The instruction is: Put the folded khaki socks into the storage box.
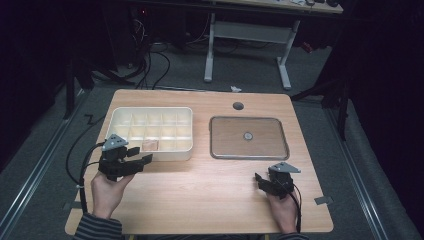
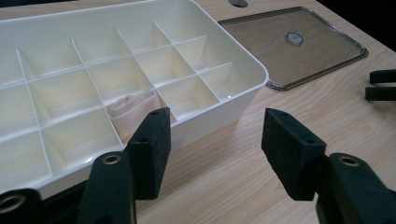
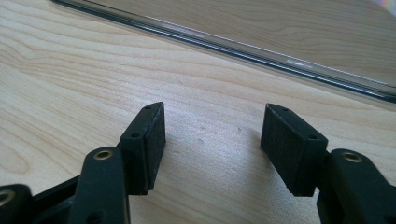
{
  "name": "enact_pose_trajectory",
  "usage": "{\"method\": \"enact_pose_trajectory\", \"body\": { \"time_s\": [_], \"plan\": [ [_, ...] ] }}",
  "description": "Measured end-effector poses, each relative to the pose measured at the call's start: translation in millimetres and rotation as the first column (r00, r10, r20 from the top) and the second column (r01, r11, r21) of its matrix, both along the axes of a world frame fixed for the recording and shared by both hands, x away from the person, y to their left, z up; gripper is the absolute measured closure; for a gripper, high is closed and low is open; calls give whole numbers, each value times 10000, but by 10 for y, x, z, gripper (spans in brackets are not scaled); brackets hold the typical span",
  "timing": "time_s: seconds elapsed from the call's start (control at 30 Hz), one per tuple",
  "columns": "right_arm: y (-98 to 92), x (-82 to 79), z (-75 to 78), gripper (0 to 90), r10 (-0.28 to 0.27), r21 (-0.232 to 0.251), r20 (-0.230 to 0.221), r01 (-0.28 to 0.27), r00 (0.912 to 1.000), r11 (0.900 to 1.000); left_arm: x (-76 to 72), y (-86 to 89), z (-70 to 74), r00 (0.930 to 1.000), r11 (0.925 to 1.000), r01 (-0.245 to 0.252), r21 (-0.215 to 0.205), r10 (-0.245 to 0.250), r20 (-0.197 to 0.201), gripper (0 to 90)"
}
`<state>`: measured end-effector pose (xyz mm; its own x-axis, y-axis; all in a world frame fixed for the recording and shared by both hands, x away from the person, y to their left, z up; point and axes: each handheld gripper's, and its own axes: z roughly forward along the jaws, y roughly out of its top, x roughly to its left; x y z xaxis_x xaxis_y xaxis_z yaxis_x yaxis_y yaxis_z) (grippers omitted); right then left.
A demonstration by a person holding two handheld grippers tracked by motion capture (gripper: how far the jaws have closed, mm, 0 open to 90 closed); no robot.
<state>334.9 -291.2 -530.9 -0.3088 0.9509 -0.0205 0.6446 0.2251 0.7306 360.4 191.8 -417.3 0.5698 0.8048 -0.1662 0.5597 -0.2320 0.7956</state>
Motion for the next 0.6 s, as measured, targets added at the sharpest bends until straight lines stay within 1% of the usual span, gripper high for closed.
{"method": "enact_pose_trajectory", "body": {
  "time_s": [0.2, 0.47, 0.6],
  "plan": [
    [1, 0, 0, 400, 1, -1, -3, -1, 10000, 10000, -50, -20, -42, 10000, 9999, 35, -134, -35, -8, 428],
    [1, 0, 0, 400, 2, 1, -2, -2, 10000, 10000, -77, -42, -68, 10000, 9998, 88, -154, -88, -30, 427],
    [1, -1, 0, 399, 2, 1, -3, -2, 10000, 10000, -83, -120, -81, 9996, 9996, 274, -117, -274, -27, 428]
  ]
}}
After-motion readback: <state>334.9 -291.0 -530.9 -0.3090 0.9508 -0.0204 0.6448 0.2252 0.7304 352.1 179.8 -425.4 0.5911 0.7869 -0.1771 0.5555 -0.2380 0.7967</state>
